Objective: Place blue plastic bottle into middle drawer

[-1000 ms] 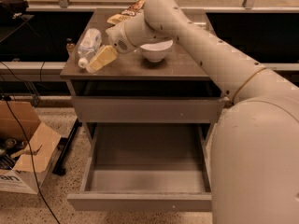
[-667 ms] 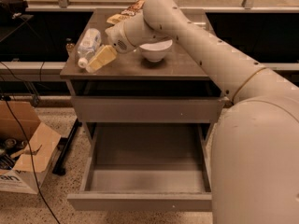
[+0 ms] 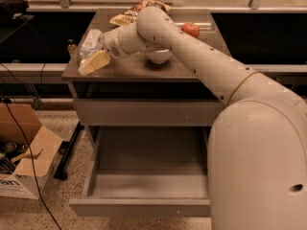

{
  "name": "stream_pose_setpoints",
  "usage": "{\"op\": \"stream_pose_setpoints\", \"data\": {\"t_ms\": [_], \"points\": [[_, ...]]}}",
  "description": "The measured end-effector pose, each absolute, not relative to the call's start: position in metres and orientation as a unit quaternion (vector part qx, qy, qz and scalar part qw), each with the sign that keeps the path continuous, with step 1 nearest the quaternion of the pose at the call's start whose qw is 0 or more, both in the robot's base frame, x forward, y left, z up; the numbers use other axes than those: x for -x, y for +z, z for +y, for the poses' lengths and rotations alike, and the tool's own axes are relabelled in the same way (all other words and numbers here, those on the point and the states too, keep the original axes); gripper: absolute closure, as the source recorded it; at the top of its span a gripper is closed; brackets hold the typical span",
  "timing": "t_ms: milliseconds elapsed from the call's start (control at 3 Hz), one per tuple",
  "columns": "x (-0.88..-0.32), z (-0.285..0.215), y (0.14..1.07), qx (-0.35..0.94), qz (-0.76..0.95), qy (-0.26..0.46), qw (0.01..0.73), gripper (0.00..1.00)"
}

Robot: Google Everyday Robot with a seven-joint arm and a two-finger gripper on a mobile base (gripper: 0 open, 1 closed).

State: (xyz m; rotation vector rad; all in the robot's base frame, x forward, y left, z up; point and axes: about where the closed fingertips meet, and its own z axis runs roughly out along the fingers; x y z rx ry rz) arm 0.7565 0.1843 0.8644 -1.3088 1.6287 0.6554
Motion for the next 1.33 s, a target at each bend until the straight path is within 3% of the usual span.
{"op": "stream_pose_setpoints", "data": {"t_ms": [1333], "points": [[-0.789,0.203,0.850,0.431,0.687,0.267,0.521,0.00]]}}
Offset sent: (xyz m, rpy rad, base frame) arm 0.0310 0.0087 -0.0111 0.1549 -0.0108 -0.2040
